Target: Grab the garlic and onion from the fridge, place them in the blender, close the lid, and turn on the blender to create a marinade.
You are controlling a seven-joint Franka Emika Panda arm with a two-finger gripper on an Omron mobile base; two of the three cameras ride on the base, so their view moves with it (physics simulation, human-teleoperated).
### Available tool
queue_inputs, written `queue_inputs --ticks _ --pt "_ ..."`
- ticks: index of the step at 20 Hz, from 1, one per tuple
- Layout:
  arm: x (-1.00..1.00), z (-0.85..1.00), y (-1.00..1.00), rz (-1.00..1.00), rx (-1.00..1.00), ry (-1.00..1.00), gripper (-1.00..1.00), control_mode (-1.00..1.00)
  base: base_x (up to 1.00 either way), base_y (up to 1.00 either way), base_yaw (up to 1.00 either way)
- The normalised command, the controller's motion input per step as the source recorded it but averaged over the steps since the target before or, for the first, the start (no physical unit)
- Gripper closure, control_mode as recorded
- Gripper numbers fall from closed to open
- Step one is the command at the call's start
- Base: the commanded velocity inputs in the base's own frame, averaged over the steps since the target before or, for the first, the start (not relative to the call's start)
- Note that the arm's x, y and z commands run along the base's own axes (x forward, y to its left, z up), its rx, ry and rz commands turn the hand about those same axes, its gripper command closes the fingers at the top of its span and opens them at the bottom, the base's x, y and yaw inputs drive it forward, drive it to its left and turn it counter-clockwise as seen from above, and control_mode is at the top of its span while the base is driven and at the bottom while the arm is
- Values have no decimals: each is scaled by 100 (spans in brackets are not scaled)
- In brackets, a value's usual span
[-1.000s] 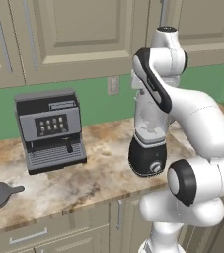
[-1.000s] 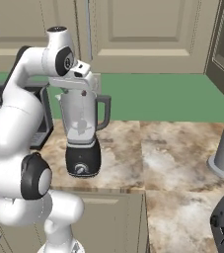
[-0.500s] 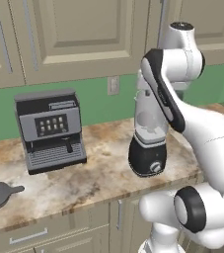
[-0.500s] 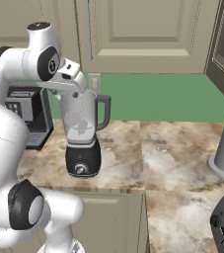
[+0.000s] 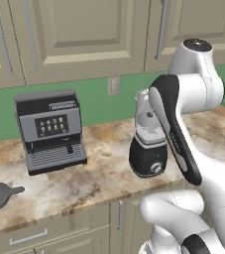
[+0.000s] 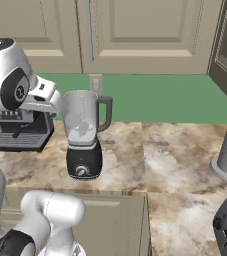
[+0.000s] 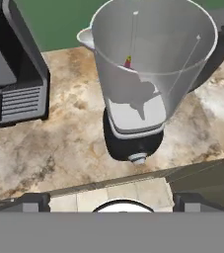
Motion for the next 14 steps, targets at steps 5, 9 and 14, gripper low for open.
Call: queue_inputs --ticks 5,9,14 --pt "-100 -60 3 14 0 0 -100 -100 0 0 0" --pt "-59 -34 -12 9 1 0 -100 -100 0 0 0" --pt "0 0 0 0 0 0 -100 -100 0 0 0"
